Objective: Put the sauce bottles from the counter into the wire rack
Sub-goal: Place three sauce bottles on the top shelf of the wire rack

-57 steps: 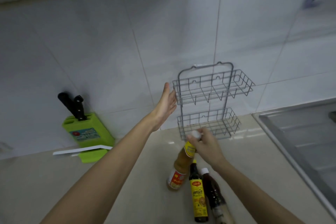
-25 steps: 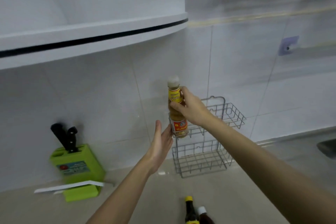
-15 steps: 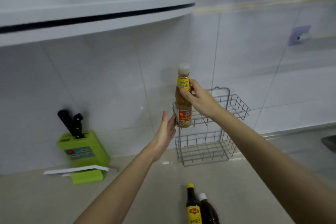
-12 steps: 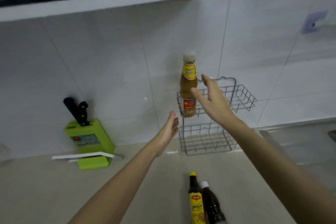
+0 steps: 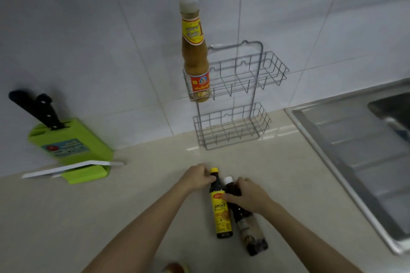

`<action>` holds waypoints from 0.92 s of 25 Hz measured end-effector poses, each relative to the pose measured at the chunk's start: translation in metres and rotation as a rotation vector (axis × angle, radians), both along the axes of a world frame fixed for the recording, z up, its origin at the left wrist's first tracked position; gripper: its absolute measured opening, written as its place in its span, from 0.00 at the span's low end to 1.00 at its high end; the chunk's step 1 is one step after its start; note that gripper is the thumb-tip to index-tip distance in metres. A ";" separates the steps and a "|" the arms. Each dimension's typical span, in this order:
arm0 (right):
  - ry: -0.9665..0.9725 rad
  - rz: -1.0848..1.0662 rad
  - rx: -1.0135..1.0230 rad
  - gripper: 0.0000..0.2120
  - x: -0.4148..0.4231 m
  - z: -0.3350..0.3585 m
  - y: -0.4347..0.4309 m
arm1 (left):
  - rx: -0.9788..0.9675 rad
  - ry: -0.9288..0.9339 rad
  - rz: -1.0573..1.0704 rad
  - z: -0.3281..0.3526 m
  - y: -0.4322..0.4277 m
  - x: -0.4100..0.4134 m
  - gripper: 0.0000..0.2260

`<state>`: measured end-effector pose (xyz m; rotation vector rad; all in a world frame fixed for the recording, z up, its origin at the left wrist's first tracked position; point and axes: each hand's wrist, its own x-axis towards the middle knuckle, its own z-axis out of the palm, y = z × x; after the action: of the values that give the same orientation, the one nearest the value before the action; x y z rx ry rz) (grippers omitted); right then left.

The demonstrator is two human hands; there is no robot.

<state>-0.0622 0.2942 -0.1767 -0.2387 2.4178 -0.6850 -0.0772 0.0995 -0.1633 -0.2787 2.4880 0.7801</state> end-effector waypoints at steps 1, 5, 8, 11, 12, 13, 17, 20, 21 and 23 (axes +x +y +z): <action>-0.009 0.016 -0.012 0.24 0.002 -0.001 -0.001 | -0.003 0.014 0.006 -0.004 0.003 0.001 0.19; -0.134 -0.132 -0.236 0.15 -0.005 -0.003 0.010 | 0.074 0.027 0.132 -0.018 0.019 -0.002 0.15; -0.376 -0.450 -0.512 0.07 -0.009 -0.005 0.023 | 0.243 -0.019 0.341 -0.018 0.023 -0.001 0.10; -0.482 -0.636 -0.640 0.13 -0.008 -0.015 0.034 | 0.356 -0.037 0.449 -0.010 0.021 0.001 0.12; -0.472 -0.626 -0.659 0.16 -0.007 -0.017 0.037 | 0.383 -0.031 0.462 -0.007 0.020 0.002 0.11; -0.447 -0.598 -0.664 0.20 -0.006 -0.017 0.038 | 0.419 -0.022 0.468 -0.002 0.019 0.004 0.09; -0.338 -0.482 -0.622 0.23 -0.009 -0.008 0.040 | 0.570 0.060 0.385 0.015 0.015 0.015 0.08; -0.287 -0.379 -0.577 0.18 -0.008 0.004 0.039 | 0.552 0.159 0.295 0.029 0.013 0.025 0.09; -0.284 -0.360 -0.562 0.16 -0.007 0.006 0.039 | 0.530 0.190 0.277 0.033 0.011 0.027 0.09; -0.255 -0.337 -0.557 0.15 -0.004 0.009 0.037 | 0.490 0.253 0.244 0.043 0.009 0.032 0.09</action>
<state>-0.0658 0.3317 -0.1674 0.0407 1.9951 -1.4463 -0.0452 0.1082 -0.1202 -0.3225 2.4122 1.5755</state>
